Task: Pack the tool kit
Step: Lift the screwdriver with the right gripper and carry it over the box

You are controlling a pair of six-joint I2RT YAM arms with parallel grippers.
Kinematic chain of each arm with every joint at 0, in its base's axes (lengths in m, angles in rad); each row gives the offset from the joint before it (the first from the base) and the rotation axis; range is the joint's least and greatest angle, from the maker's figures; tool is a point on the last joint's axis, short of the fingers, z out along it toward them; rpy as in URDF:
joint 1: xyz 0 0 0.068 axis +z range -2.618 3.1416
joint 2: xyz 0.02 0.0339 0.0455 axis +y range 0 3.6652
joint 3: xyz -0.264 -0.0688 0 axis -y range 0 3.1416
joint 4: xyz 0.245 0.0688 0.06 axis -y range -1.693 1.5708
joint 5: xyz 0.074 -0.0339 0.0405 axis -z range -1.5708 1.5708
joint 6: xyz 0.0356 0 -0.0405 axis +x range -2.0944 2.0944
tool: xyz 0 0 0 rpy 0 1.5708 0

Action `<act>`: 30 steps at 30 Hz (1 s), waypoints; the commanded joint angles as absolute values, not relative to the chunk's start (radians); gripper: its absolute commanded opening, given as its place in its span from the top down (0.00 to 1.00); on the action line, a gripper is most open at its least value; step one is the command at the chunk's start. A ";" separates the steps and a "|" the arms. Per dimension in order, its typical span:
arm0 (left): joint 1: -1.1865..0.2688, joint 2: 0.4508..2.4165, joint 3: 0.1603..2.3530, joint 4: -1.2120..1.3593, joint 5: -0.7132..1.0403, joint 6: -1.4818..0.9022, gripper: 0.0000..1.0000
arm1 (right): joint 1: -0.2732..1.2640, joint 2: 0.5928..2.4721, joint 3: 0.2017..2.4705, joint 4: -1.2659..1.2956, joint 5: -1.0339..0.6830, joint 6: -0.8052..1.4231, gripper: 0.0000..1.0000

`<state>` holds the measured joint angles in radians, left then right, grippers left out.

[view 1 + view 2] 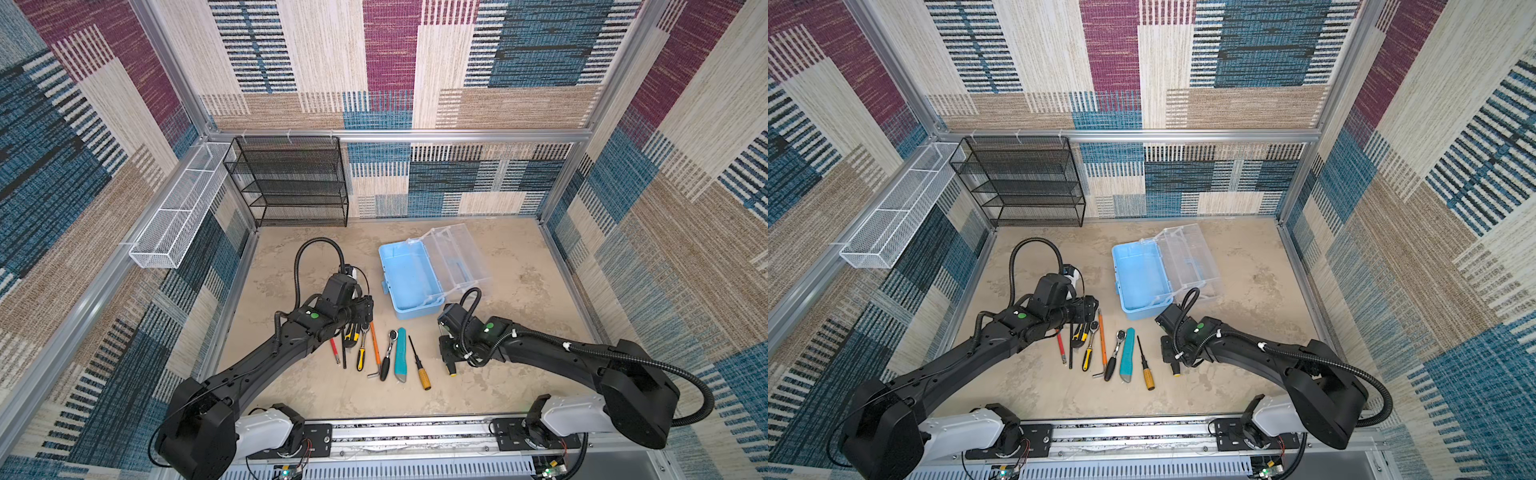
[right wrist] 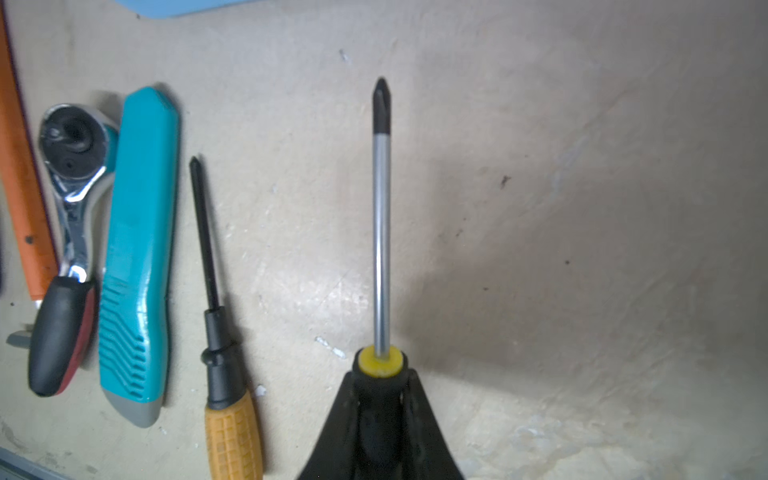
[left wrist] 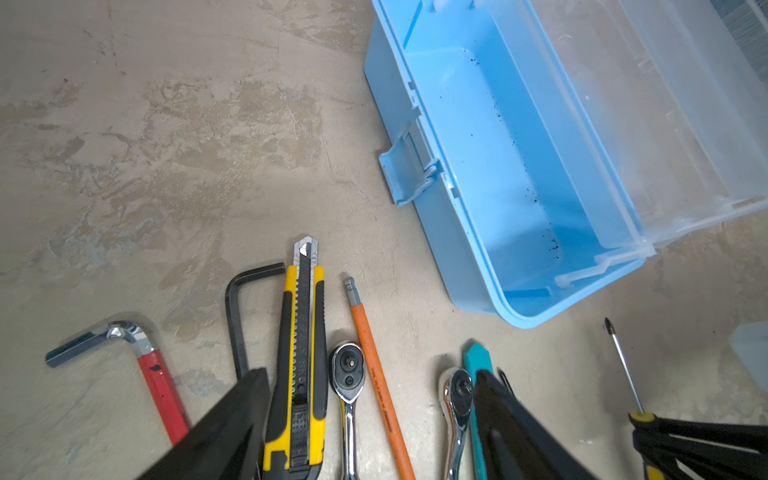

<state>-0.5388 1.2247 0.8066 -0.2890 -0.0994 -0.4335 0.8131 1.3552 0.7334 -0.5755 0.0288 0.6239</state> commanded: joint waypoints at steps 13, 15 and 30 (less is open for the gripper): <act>-0.538 1.115 0.678 -0.133 -0.133 -0.414 0.21 | 0.835 1.306 0.778 -0.362 -0.134 0.536 0.96; -0.537 1.126 0.689 -0.150 -0.132 -0.409 0.21 | 0.837 1.294 0.775 -0.334 -0.155 0.525 0.96; -0.539 1.202 0.787 -0.251 -0.045 -0.320 0.17 | 0.677 1.298 0.914 -0.343 -0.196 0.396 0.95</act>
<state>-0.5392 1.1976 0.7731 -0.2161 -0.0704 -0.3664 0.7101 1.2938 0.8757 -0.3607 -0.1841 0.4629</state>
